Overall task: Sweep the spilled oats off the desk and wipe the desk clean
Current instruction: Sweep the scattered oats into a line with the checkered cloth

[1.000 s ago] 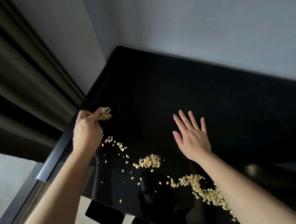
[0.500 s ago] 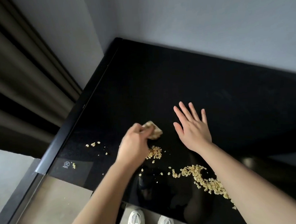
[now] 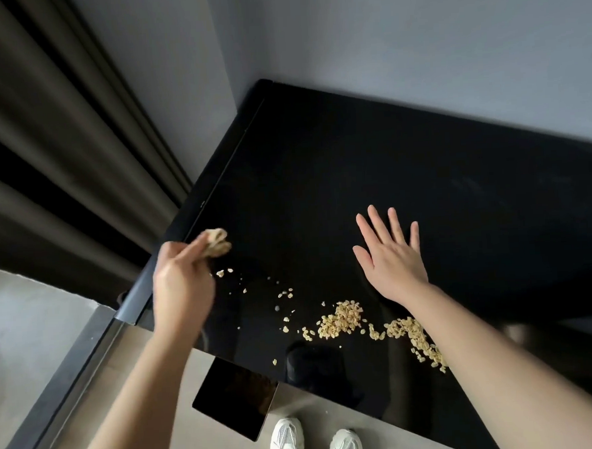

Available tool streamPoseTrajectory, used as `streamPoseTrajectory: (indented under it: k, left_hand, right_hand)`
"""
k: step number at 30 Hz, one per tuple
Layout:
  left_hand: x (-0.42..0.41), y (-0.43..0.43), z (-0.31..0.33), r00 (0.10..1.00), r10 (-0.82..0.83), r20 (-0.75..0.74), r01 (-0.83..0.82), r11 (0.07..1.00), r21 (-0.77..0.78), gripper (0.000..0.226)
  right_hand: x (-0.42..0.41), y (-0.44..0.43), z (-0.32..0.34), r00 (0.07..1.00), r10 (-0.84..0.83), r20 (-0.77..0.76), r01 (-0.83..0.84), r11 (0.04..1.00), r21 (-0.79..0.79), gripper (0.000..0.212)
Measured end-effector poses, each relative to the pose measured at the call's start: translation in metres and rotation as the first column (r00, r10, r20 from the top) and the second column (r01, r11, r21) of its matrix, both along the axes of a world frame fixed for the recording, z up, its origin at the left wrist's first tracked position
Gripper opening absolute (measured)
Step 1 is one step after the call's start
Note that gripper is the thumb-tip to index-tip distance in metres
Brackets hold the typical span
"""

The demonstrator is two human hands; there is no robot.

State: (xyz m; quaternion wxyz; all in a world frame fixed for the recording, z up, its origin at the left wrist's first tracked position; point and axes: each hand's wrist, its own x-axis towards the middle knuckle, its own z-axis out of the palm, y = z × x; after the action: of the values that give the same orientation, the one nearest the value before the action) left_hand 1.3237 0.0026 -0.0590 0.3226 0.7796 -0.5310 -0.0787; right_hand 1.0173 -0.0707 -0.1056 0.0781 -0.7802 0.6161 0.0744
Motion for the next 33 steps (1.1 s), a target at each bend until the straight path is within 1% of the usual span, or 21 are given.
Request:
streamPoseTrajectory:
  k: [2, 3, 5, 7, 9, 13, 17, 20, 22, 23, 24, 25, 27, 29, 31, 33]
  left_hand:
    - [0.025, -0.002, -0.003, 0.985, 0.173, -0.007, -0.173, 0.984, 0.046, 0.045]
    - [0.032, -0.002, -0.007, 0.974, 0.224, -0.004, -0.223, 0.970, 0.095, 0.047]
    - [0.035, -0.005, -0.016, 0.975, 0.220, 0.033, -0.223, 0.960, 0.168, 0.047]
    - [0.023, -0.008, -0.024, 0.989, 0.140, 0.057, -0.148, 0.971, 0.188, 0.046]
    - [-0.003, -0.010, -0.030, 0.997, 0.021, 0.078, -0.038, 0.976, 0.216, 0.049]
    - [-0.077, 0.000, -0.028, 0.969, -0.242, 0.042, 0.225, 0.944, 0.240, 0.054]
    - [-0.128, 0.018, -0.028, 0.885, -0.464, 0.016, 0.442, 0.852, 0.282, 0.055]
    - [-0.137, 0.026, -0.026, 0.789, -0.613, -0.029, 0.588, 0.743, 0.320, 0.052]
    - [-0.132, 0.032, -0.021, 0.743, -0.659, -0.117, 0.657, 0.683, 0.318, 0.050]
    - [-0.126, 0.035, -0.017, 0.744, -0.649, -0.160, 0.664, 0.688, 0.292, 0.048]
    - [-0.116, 0.039, -0.013, 0.764, -0.620, -0.177, 0.644, 0.722, 0.253, 0.046]
    - [-0.103, 0.042, -0.010, 0.803, -0.572, -0.170, 0.597, 0.774, 0.214, 0.044]
    - [-0.070, 0.046, -0.005, 0.900, -0.417, -0.127, 0.432, 0.890, 0.142, 0.041]
    - [-0.029, 0.049, -0.003, 0.973, -0.224, -0.063, 0.228, 0.970, 0.082, 0.042]
    - [0.011, 0.051, -0.003, 1.000, -0.022, -0.011, 0.023, 0.997, 0.072, 0.044]
    - [0.041, 0.052, -0.007, 0.985, 0.171, 0.022, -0.173, 0.973, 0.154, 0.049]
  right_hand:
    - [0.000, -0.001, 0.000, 1.000, -0.013, 0.001, 0.013, 1.000, -0.001, 0.064]
    - [-0.001, -0.001, 0.000, 1.000, -0.013, -0.001, 0.013, 1.000, -0.004, 0.064]
    - [-0.001, -0.001, -0.002, 1.000, -0.012, -0.008, 0.012, 1.000, -0.013, 0.065]
    - [0.000, -0.001, -0.003, 1.000, -0.010, -0.011, 0.010, 1.000, -0.026, 0.066]
    - [0.000, -0.001, -0.003, 1.000, -0.006, -0.010, 0.006, 1.000, -0.027, 0.067]
    - [-0.002, -0.001, -0.002, 1.000, -0.004, -0.003, 0.004, 1.000, -0.013, 0.064]
    - [-0.004, 0.000, 0.001, 0.999, 0.013, 0.036, -0.014, 1.000, 0.027, 0.059]
    - [-0.008, 0.010, 0.004, 0.994, 0.056, 0.091, -0.061, 0.997, 0.049, 0.056]
    - [-0.011, 0.021, 0.007, 0.989, 0.071, 0.128, -0.080, 0.995, 0.066, 0.054]
    - [-0.013, 0.025, 0.008, 0.986, 0.069, 0.151, -0.081, 0.994, 0.075, 0.054]
    - [-0.014, 0.028, 0.010, 0.982, 0.061, 0.177, -0.077, 0.993, 0.087, 0.053]
    - [-0.016, 0.030, 0.012, 0.978, 0.049, 0.204, -0.070, 0.993, 0.099, 0.053]
    - [-0.016, 0.032, 0.015, 0.969, 0.022, 0.244, -0.053, 0.991, 0.121, 0.052]
    - [-0.014, 0.033, 0.018, 0.965, -0.010, 0.261, -0.027, 0.990, 0.139, 0.051]
    - [-0.009, 0.033, 0.021, 0.958, -0.052, 0.283, 0.009, 0.989, 0.150, 0.049]
    - [-0.006, 0.035, 0.023, 0.949, -0.088, 0.304, 0.040, 0.986, 0.161, 0.048]
